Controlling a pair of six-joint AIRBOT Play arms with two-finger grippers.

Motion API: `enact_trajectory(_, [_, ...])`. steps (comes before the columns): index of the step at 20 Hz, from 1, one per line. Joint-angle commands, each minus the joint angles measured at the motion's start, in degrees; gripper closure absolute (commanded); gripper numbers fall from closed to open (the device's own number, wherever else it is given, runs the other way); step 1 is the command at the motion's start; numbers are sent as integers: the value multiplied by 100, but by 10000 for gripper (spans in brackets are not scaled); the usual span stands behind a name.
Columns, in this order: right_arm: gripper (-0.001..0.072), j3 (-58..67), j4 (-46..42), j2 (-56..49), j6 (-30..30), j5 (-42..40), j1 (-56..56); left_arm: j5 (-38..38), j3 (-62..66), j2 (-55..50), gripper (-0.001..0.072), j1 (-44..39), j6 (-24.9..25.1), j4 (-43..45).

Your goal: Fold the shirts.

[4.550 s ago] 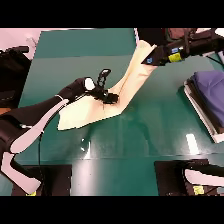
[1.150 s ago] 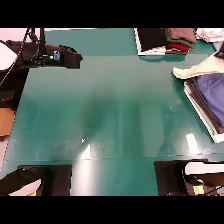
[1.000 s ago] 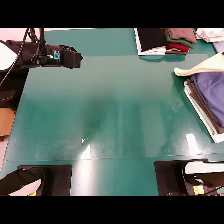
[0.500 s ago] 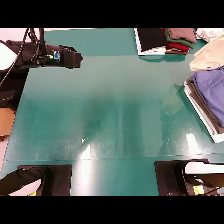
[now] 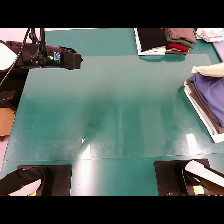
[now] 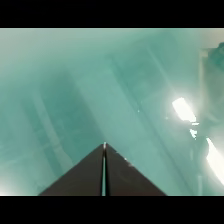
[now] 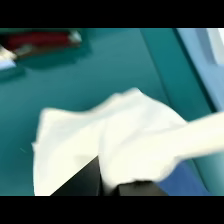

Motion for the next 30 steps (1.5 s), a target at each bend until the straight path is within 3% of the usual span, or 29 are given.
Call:
enact_trajectory(1, [691, -1300, -728, 619, -144, 76, -664, -72, 0, -2, 683, -2, 7, 4])
enact_trajectory(2, [674, -1637, -728, 719, -144, 55, -861, -90, 0, -2, 683, -2, 7, 4])
enact_trajectory(5, [231, -2306, -730, 850, -142, -52, -1397, -101, 0, -2, 682, -2, 9, 4])
enact_trajectory(6, [174, -2378, -728, 852, -142, -33, -1558, -98, 0, -2, 683, -2, 7, 4])
enact_trajectory(7, [174, -2367, -717, 850, -142, -26, -1700, -98, 0, -2, 683, -2, 4, 4])
enact_trajectory(10, [175, -2020, -492, 855, -140, -70, -1773, -92, 0, -2, 683, -2, 4, 2])
enact_trajectory(13, [176, -1554, 728, 852, -140, -350, -1121, -70, 0, -2, 682, -2, 2, 2])
enact_trajectory(16, [177, -1200, 1447, 852, -140, -457, 278, -90, 0, 0, 682, -2, 4, 31])
enact_trajectory(22, [203, -1084, 1364, 833, -142, -946, 3523, -48, 0, 0, 682, -2, 2, 22])
enact_trajectory(23, [291, -1084, 1364, 835, -142, -1099, 3934, 0, 0, 0, 682, -2, 2, 22])
enact_trajectory(26, [694, -1084, 1276, 835, -140, -1375, 4798, 199, 0, 0, 682, -2, 2, 22])
enact_trajectory(30, [694, -1084, 881, 837, -142, -1414, 5294, 229, 0, 0, 682, -2, 2, 22])
